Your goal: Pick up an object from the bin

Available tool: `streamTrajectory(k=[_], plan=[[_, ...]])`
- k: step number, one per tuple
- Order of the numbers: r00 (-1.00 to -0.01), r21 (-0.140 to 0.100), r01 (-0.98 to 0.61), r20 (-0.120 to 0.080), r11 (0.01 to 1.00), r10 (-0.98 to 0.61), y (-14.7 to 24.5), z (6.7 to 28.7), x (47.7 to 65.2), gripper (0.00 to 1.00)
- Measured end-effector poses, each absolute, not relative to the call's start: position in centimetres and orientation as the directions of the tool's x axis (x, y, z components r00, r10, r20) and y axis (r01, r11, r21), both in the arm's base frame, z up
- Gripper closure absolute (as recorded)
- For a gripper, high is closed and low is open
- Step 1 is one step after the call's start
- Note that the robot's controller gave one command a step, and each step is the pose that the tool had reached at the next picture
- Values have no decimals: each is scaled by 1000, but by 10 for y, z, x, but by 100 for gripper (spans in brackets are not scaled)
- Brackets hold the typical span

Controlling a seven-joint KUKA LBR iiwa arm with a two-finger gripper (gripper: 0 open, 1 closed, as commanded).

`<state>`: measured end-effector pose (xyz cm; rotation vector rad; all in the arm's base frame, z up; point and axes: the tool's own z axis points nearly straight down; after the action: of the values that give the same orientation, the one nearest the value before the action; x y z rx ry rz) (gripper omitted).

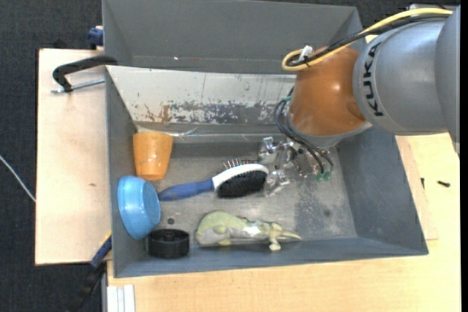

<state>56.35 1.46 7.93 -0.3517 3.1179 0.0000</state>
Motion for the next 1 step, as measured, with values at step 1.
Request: streamTrajectory(k=[1], plan=[[-994, -10, -111, -7, 994, -111, 58, 122, 564, 100]])
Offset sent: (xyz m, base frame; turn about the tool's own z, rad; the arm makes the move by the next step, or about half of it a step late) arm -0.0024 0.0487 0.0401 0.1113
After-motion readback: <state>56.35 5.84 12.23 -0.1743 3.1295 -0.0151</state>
